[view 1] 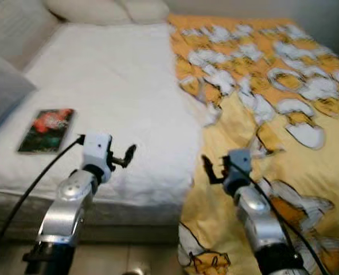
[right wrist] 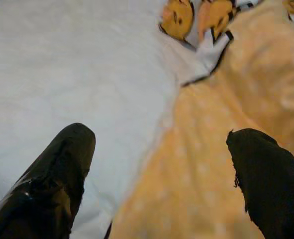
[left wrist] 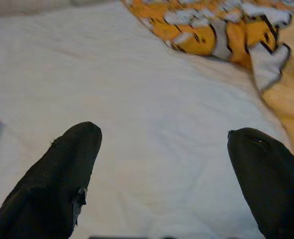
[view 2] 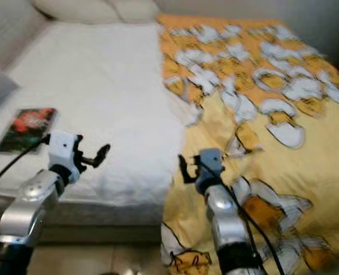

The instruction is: Clean up the room

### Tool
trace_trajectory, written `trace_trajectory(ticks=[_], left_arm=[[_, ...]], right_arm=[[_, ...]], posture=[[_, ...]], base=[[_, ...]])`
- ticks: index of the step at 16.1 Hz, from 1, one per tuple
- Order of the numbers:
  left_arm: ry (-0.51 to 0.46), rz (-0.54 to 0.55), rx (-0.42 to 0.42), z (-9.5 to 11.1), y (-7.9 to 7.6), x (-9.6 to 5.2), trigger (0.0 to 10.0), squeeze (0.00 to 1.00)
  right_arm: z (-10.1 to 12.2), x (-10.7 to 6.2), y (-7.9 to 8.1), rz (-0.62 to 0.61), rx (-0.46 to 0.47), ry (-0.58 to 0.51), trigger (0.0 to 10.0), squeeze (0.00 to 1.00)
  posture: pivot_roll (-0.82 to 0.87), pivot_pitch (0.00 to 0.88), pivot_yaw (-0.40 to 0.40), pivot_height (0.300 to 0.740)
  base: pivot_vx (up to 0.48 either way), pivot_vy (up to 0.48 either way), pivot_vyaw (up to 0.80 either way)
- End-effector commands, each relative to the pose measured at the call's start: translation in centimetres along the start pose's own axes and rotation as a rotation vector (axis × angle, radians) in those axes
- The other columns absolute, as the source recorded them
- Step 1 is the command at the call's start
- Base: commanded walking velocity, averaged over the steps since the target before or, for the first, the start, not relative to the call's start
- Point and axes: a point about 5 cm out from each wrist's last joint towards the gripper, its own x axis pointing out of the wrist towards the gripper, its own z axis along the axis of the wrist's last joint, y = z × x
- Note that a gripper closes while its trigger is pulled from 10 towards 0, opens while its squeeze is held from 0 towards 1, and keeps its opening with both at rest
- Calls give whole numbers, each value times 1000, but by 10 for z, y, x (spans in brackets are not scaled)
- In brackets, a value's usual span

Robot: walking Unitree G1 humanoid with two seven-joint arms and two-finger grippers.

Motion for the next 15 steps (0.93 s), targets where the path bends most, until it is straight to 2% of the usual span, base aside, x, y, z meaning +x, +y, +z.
trace_trajectory(ticks=[1, 3, 5, 6, 7, 11, 12, 13, 14, 15], left_arm=[[-12, -29, 3, 2, -7, 2, 10000, 0], [-9, -31, 14, 1, -8, 3, 10000, 0], [-9, -43, 24, 0, -9, 2, 10000, 0], [0, -72, 39, -1, -11, 0, 10000, 0], [8, -99, 50, -3, -13, -1, 10000, 0], [71, -306, 137, -9, -22, -13, 10000, 0], [78, -320, 143, -10, -22, -14, 10000, 0], [102, -394, 183, -10, -23, -21, 10000, 0], [113, -440, 209, -8, -24, -26, 10000, 0], [121, -458, 220, -7, -23, -29, 10000, 0]], right_arm=[[-2, -4, -13, -38, -2, 0, 10000, 0], [-3, -4, -14, -46, 21, 7, 10000, 0], [-4, -3, -14, -37, 5, 21, 10000, 0], [-6, -1, -15, -24, -7, 49, 10000, 827], [-9, 0, -16, -33, -8, 77, 10000, 1000], [-21, 16, -17, -34, -89, 262, 10000, 1000], [-22, 17, -17, -33, -95, 277, 10000, 1000], [-22, 24, -17, -38, -97, 323, 10000, 176], [-22, 28, -18, -45, -81, 351, 10000, 0], [-21, 31, -19, -44, -83, 367, 10000, 0]], posture=[[54, 0, 1, 740], [58, 0, -2, 740], [62, 0, -6, 740], [67, 0, -9, 740], [71, 0, -12, 740], [93, 0, -17, 740], [93, 0, -17, 740], [116, 0, -14, 740], [131, 0, -11, 740], [149, 0, -9, 740]], base=[[390, 0, 519], [176, 0, 0], [0, 0, 0], [0, 0, 0], [0, 0, 0], [0, 0, 0], [0, 0, 0], [0, 0, 0], [0, 0, 0], [0, 0, 0]])
